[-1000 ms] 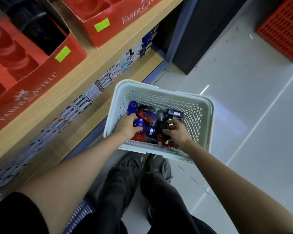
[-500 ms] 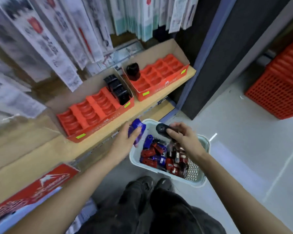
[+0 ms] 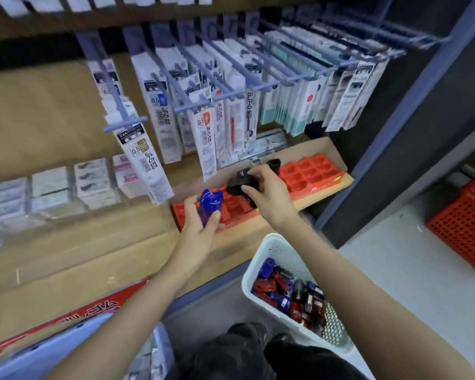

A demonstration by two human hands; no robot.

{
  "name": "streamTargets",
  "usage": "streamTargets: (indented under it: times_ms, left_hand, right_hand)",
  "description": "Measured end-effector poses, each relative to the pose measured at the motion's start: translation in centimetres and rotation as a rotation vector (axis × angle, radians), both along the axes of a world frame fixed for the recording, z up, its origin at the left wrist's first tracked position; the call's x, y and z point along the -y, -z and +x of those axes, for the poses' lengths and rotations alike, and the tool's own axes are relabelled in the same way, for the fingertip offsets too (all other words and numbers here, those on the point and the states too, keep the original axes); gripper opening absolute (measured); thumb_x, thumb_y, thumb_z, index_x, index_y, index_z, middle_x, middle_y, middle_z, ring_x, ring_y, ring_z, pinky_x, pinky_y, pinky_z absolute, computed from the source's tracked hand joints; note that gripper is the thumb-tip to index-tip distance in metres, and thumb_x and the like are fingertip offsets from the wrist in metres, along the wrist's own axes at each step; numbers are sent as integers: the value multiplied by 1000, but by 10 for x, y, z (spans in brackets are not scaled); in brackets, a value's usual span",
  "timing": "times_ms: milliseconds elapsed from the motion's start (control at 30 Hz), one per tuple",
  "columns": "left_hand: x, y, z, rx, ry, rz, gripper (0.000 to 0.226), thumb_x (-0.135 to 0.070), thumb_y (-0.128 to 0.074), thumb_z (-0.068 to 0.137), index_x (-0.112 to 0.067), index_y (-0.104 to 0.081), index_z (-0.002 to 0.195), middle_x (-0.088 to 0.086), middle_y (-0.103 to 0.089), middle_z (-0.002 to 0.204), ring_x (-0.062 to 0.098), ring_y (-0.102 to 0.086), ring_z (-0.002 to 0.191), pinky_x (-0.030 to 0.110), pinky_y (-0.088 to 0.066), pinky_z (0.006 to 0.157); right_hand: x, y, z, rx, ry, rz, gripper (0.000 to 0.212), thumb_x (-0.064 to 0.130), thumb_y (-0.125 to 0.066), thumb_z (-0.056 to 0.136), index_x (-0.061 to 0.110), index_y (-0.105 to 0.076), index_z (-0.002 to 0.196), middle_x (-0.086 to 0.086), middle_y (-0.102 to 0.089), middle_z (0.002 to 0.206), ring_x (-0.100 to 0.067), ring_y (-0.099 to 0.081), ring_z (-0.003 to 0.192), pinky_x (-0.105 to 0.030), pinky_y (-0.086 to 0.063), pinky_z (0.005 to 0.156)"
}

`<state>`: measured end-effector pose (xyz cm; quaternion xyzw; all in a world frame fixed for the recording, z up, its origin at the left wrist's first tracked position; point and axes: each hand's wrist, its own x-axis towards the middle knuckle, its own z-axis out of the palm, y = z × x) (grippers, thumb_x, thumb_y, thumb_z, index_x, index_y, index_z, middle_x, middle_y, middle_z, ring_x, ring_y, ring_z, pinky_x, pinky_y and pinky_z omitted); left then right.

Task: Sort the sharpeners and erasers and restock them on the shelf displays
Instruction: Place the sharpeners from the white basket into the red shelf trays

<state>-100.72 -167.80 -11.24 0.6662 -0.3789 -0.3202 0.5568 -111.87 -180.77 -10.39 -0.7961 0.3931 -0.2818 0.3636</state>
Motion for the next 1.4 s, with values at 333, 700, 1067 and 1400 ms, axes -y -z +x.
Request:
streamTargets:
  times_ms: [333, 700, 1067, 1400]
  left_hand:
    - [-7, 17, 11, -76, -123, 11, 28, -7, -59, 90, -20, -43, 109, -9, -65, 97, -3, -62, 88, 16, -46, 84]
    - [-3, 19, 13, -94, -188, 21, 27, -10, -59, 90, -19, -43, 110, -9, -64, 101, -3, -60, 94, 17, -46, 86]
    - [32, 4, -16, 23, -73, 0, 27, -12, -69, 83, -27, -48, 91, -6, -66, 94, 2, -62, 87, 17, -47, 76]
    - [86, 34, -49, 1002, 332, 134, 61, -43, -56, 89, -26, -35, 144, -6, -32, 151, 19, -21, 141, 36, -12, 114]
  right_hand:
    - [34, -1, 48, -480, -262, -341, 34, 8, -57, 90, 13, -53, 124, -8, -51, 117, -33, -55, 106, -42, -47, 83]
    - [42, 5, 46, -535, -345, -384, 26, 11, -58, 89, 13, -61, 115, -5, -56, 116, -29, -55, 108, -43, -47, 87]
    - [-7, -14, -11, -39, -235, 190, 40, 27, -68, 85, 16, -57, 121, 2, -62, 108, -9, -60, 92, -26, -51, 84]
    - [89, -7, -77, 68, 329, 13, 26, 19, -65, 88, 17, -49, 110, 6, -58, 99, -5, -57, 86, -20, -44, 77]
